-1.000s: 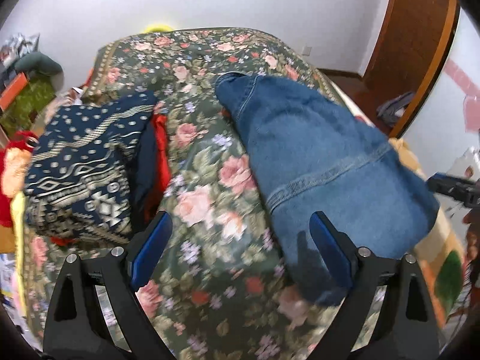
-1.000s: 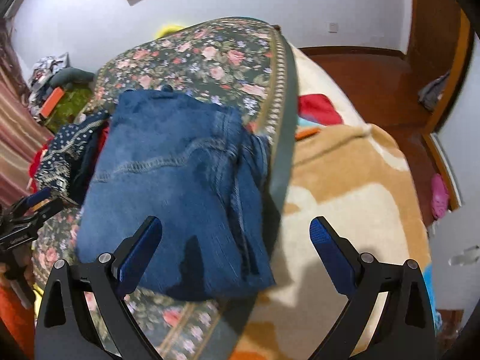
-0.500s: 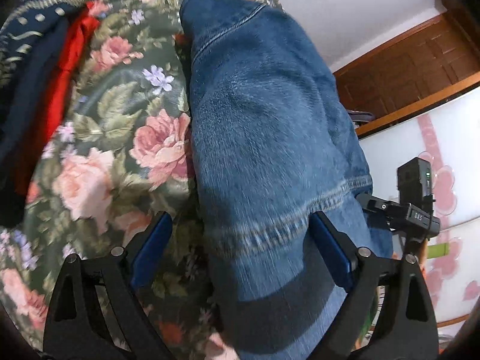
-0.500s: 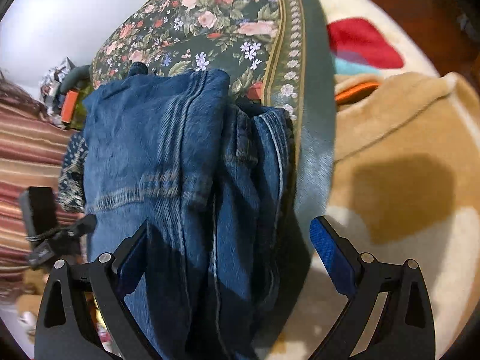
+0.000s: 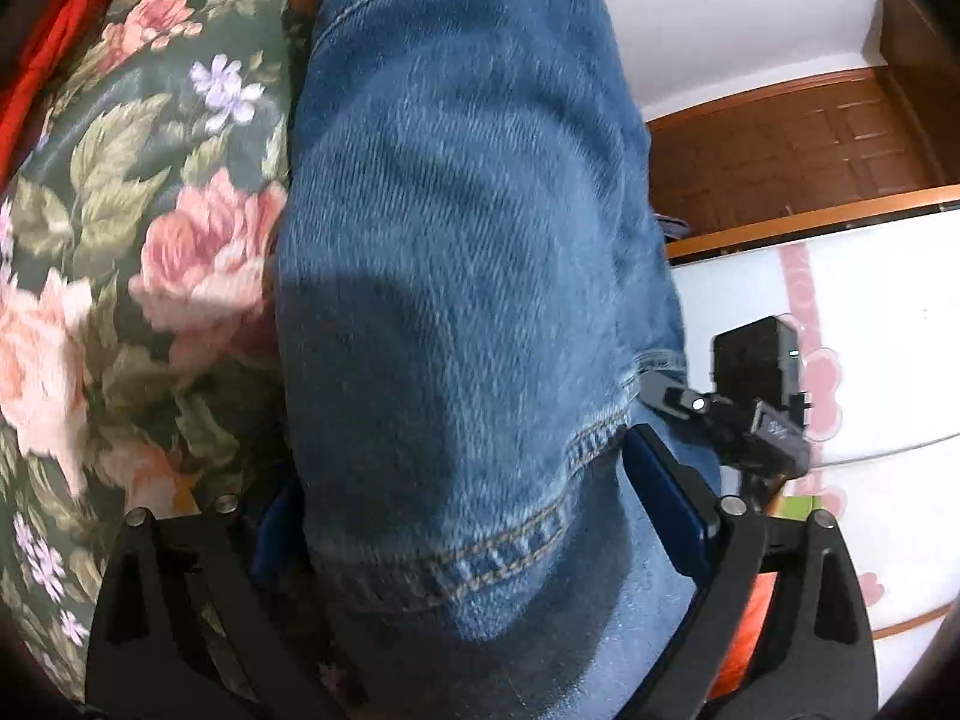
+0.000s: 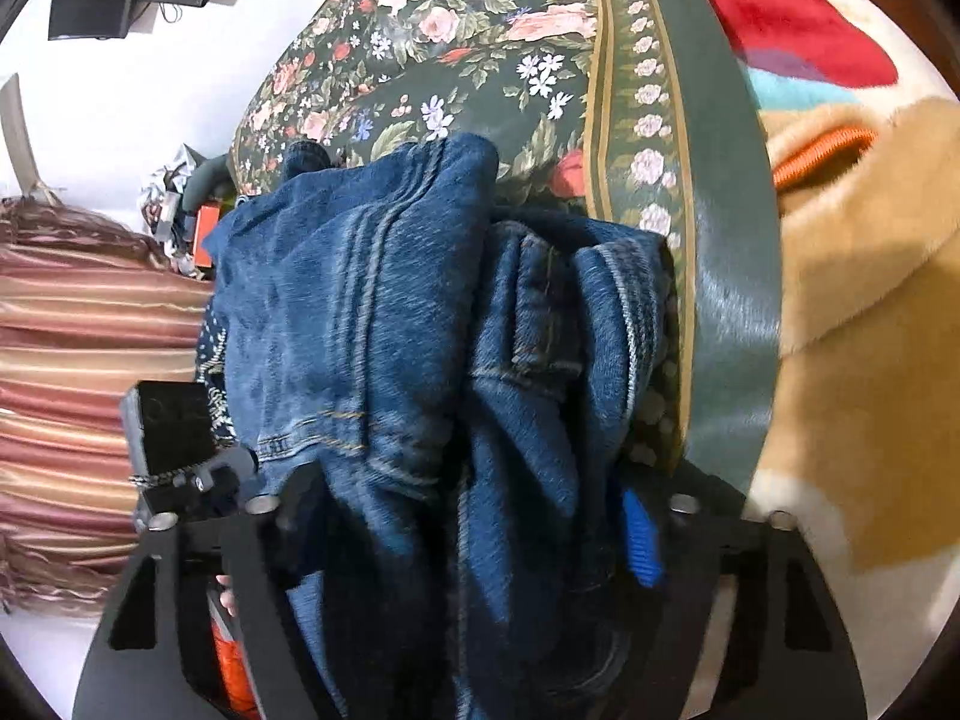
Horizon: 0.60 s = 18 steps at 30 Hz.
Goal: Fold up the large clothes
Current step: 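Grasp the folded jacket with both grippers and lift it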
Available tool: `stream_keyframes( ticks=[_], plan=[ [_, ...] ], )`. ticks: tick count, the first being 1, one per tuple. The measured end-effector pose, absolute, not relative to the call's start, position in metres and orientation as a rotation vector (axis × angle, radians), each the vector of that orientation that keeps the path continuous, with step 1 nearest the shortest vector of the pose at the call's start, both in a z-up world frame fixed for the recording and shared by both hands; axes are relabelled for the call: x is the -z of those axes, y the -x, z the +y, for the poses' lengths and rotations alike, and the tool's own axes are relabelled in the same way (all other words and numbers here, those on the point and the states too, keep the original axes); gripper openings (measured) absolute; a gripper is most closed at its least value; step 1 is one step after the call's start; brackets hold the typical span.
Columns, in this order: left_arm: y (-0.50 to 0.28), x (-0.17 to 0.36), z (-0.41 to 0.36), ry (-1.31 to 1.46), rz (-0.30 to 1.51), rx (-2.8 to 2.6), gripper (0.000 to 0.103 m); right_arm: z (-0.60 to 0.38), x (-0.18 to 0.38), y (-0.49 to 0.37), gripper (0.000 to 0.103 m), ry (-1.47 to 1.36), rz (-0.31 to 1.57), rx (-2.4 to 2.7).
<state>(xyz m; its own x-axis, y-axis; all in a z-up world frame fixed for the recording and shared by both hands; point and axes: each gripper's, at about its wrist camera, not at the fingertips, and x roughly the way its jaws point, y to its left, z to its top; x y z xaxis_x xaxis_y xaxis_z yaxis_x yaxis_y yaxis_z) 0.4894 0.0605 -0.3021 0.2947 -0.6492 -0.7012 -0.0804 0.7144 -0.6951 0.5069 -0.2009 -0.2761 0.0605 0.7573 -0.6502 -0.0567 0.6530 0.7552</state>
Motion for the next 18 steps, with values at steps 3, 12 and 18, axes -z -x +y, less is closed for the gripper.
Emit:
stream_keyframes(
  ticks=[3, 12, 18],
  plan=[
    [-0.484, 0.292, 0.052, 0.641, 1.23, 0.408, 0.074, -0.197, 0.262, -0.502, 0.044, -0.609, 1.377, -0.653],
    [-0.461, 0.22, 0.047, 0.491, 1.138, 0.389, 0.052, -0.16, 0.203, -0.485, 0.03, -0.506, 1.303, -0.646],
    [-0.437, 0.154, 0.086, 0.464, 0.997, 0.381, 0.051, -0.121, 0.147, -0.48, 0.03, -0.475, 1.202, -0.73]
  ],
)
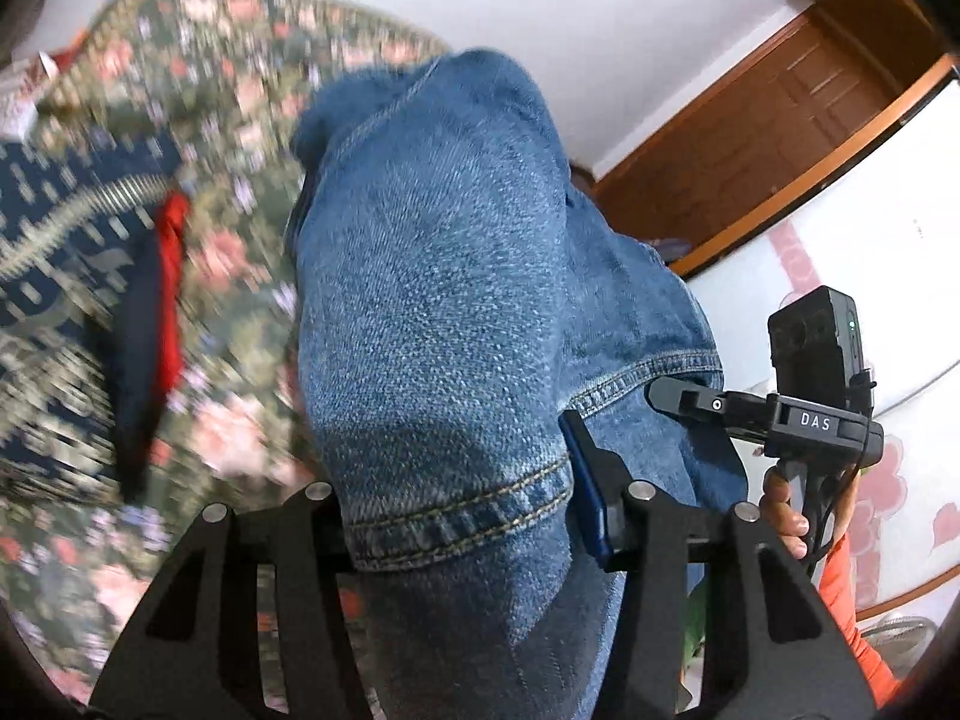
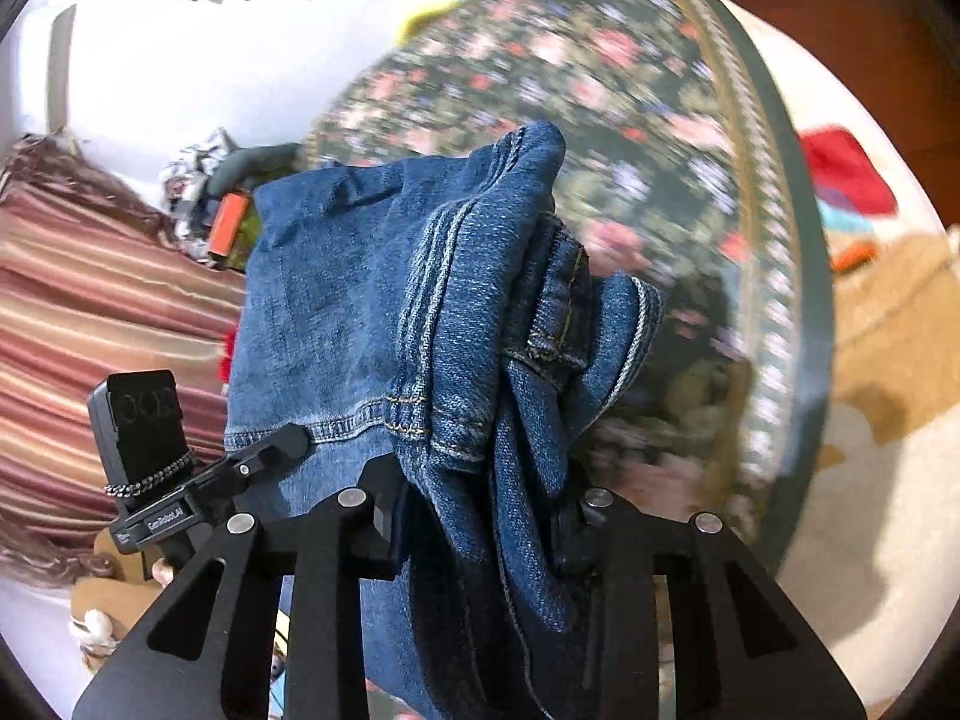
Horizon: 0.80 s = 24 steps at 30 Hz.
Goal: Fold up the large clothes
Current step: 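Grasp the folded jacket with both grippers and lift it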
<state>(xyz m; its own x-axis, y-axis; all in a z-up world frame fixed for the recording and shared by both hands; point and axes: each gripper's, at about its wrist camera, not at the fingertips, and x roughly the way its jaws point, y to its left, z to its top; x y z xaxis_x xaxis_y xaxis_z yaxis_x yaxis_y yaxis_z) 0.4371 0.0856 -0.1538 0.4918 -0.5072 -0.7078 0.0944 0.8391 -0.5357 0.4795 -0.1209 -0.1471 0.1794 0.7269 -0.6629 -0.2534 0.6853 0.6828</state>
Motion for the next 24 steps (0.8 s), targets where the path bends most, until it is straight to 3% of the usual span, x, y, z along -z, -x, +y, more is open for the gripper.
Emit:
stream_keyframes(
  ticks=[6, 13, 20, 24],
  plan=[
    [-0.419, 0.102, 0.15, 0.49, 0.892, 0.346, 0.051, -0.06, 0.098, -0.477, 0.03, -0.407, 1.085, -0.785],
    [-0.404, 0.061, 0.24, 0.475, 0.796, 0.245, 0.051, 0.008, 0.093, -0.485, 0.029, -0.393, 1.031, -0.883],
    [-0.414, 0.067, 0.329, 0.523, 0.78, 0.127, 0.051, 0.088, 0.12, -0.509, 0.029, -0.387, 1.035, -0.961],
    [-0.427, 0.099, 0.372, 0.56, 0.83, 0.044, 0.051, 0.129, 0.155, -0.523, 0.029, -0.422, 1.067, -0.93]
  ],
)
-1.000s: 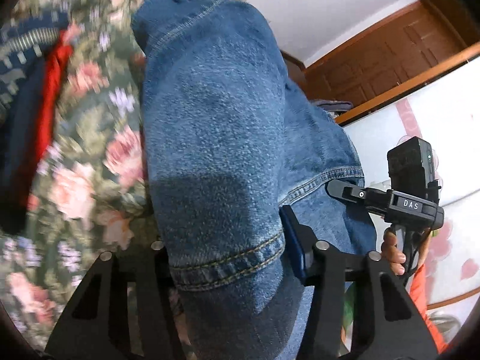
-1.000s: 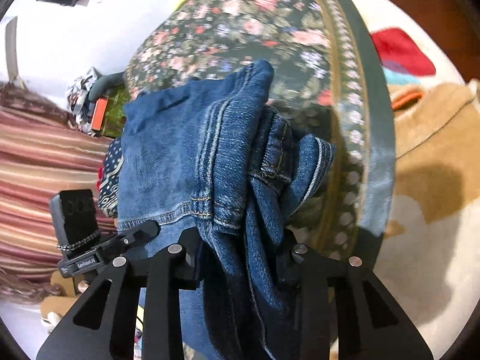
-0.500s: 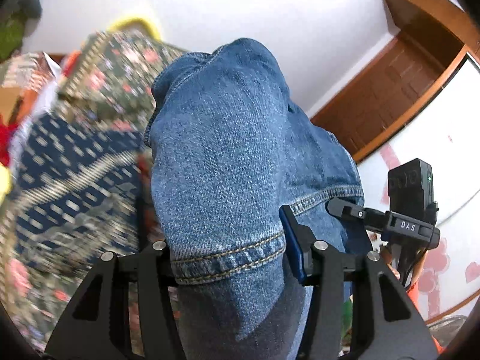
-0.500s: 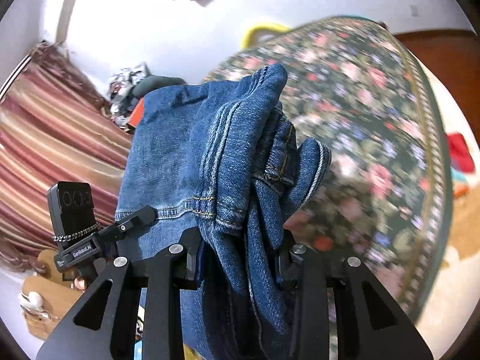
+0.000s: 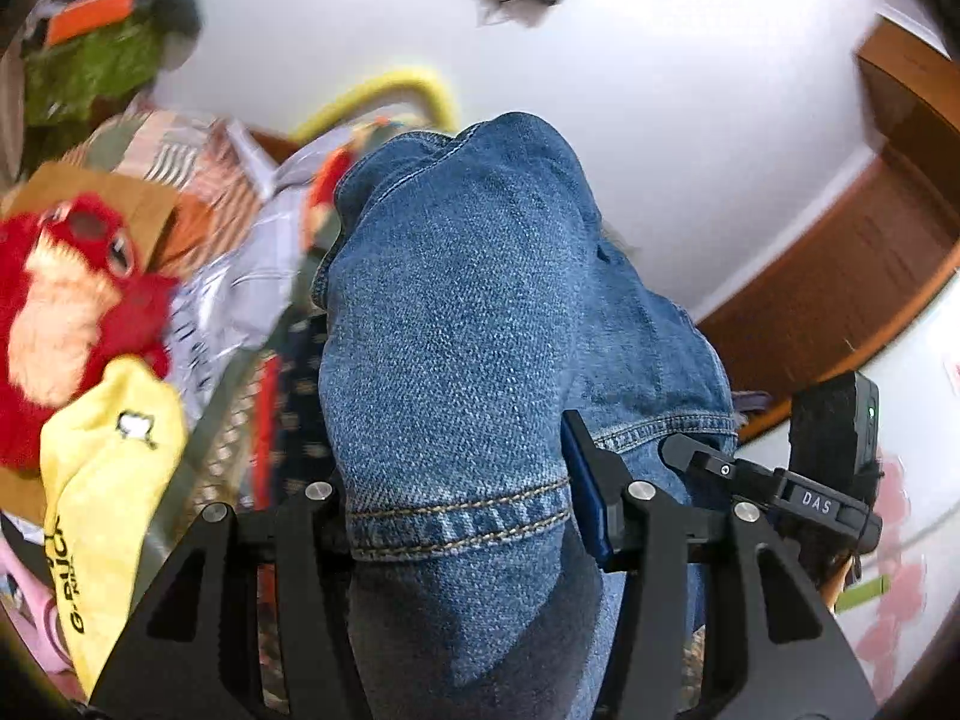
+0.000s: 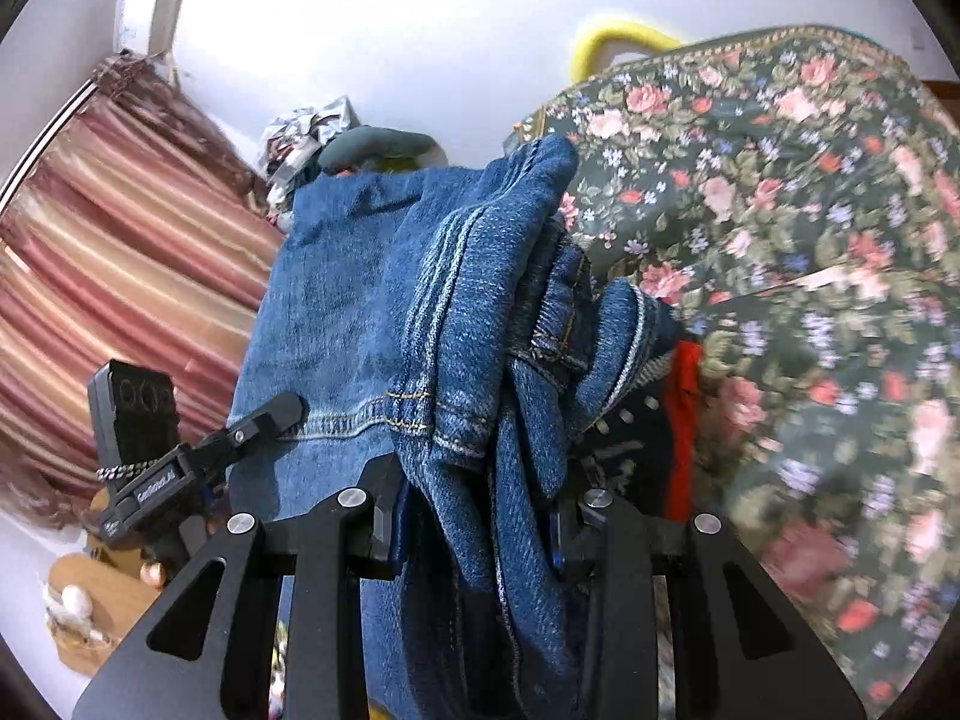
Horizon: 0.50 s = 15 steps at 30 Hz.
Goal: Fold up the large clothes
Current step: 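Grasp the folded jacket with both grippers and lift it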
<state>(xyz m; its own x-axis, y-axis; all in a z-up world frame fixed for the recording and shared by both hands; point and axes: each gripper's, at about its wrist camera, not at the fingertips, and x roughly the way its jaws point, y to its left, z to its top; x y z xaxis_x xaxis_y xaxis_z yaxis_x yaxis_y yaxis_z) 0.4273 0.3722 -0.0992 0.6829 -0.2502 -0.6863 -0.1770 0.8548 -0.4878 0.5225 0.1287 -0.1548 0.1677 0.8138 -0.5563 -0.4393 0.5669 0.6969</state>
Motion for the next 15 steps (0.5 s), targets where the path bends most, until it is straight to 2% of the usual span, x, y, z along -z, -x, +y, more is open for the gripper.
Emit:
stream_keyframes(
  ticks=[5, 8, 13, 15],
  plan=[
    [-0.447, 0.168, 0.405, 0.608, 0.941, -0.043, 0.053, 0.163, 0.216, -0.538, 0.03, -0.378, 1.177, -0.838],
    [-0.446, 0.193, 0.416, 0.638, 0.947, -0.037, 0.059, 0.168, 0.244, -0.546, 0.035, -0.347, 1.209, -0.822],
    [-0.438, 0.193, 0.414, 0.612, 0.947, -0.039, 0.067, 0.161, 0.232, -0.537, 0.052, -0.223, 1.165, -0.787],
    [-0.433, 0.186, 0.408, 0.551, 0.942, -0.074, 0.067, 0.157, 0.222, -0.526, 0.052, -0.156, 1.131, -0.754]
  ],
)
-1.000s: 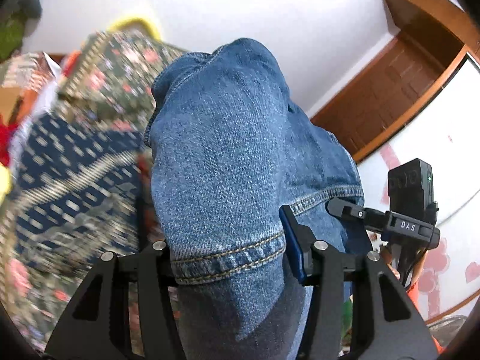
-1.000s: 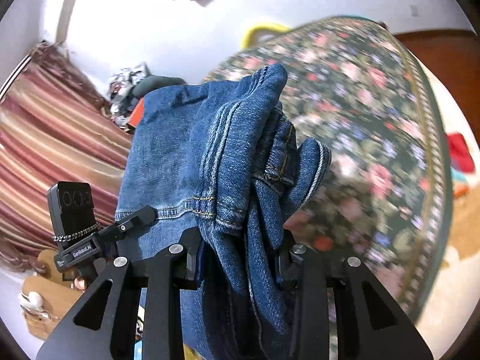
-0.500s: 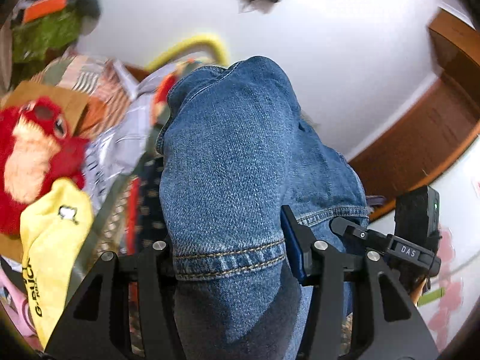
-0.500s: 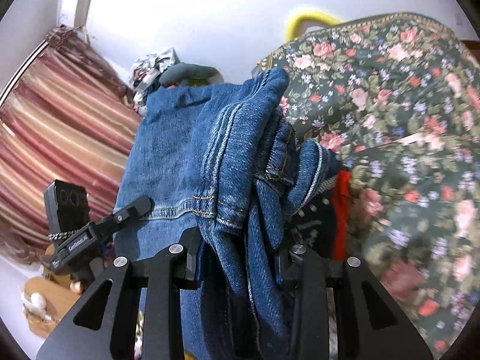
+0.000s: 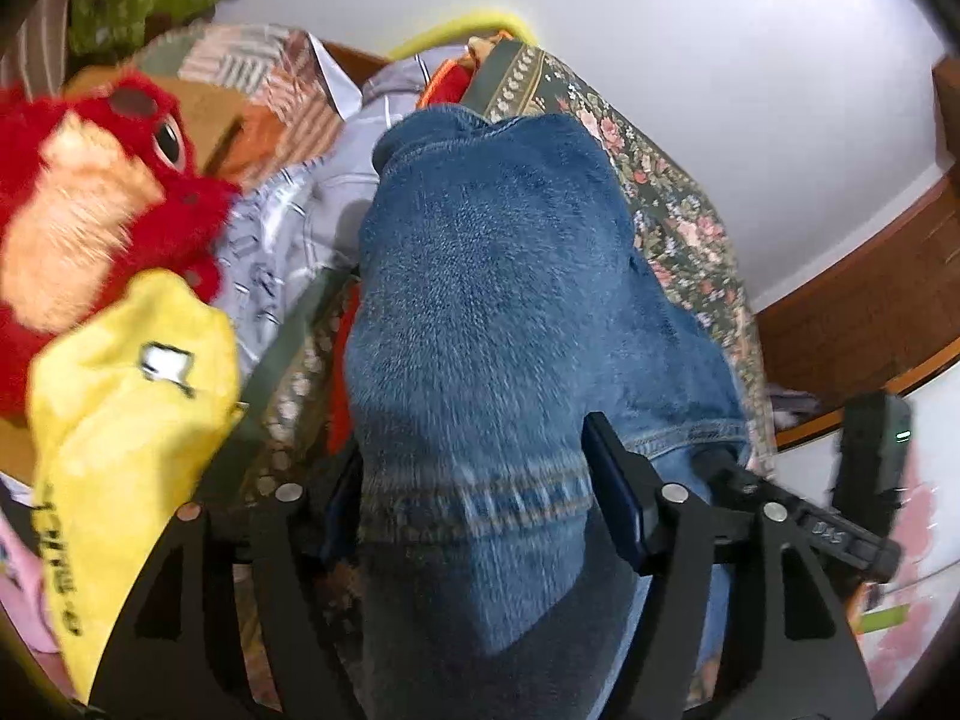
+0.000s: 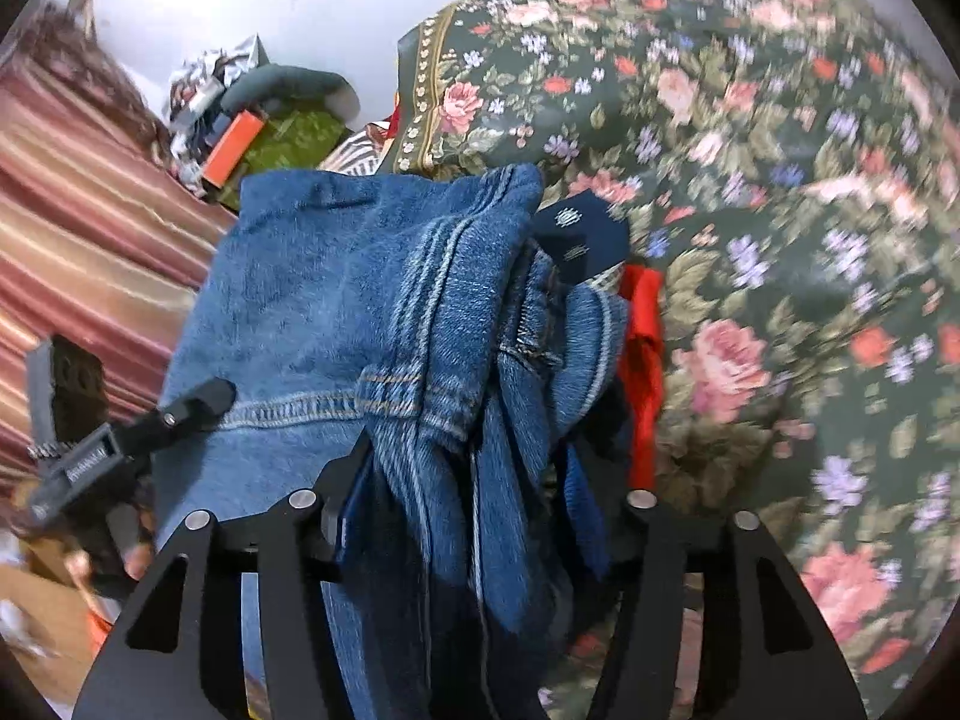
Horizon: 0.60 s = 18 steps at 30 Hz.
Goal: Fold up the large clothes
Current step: 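Grasp the folded jacket with both grippers and lift it, then place the folded jacket onto the bed with both grippers, release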
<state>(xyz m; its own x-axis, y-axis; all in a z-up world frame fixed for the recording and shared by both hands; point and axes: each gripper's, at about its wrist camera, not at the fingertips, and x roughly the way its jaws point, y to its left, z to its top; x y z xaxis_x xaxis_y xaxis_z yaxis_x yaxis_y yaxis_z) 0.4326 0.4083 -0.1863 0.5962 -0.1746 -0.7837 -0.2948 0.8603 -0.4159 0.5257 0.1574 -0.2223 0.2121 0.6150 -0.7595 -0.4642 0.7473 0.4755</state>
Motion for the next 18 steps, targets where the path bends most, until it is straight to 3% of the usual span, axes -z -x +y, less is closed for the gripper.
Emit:
stream_keyframes(
  ticks=[9, 18],
  plan=[
    [-0.379, 0.139, 0.369, 0.33, 0.897, -0.165, 0.067, 0.117, 0.173, -0.481, 0.052, -0.049, 1.024, -0.704],
    [-0.287, 0.039, 0.314, 0.256, 0.676, -0.141, 0.067, 0.082, 0.081, -0.408, 0.052, -0.07, 0.79, -0.777]
  ],
)
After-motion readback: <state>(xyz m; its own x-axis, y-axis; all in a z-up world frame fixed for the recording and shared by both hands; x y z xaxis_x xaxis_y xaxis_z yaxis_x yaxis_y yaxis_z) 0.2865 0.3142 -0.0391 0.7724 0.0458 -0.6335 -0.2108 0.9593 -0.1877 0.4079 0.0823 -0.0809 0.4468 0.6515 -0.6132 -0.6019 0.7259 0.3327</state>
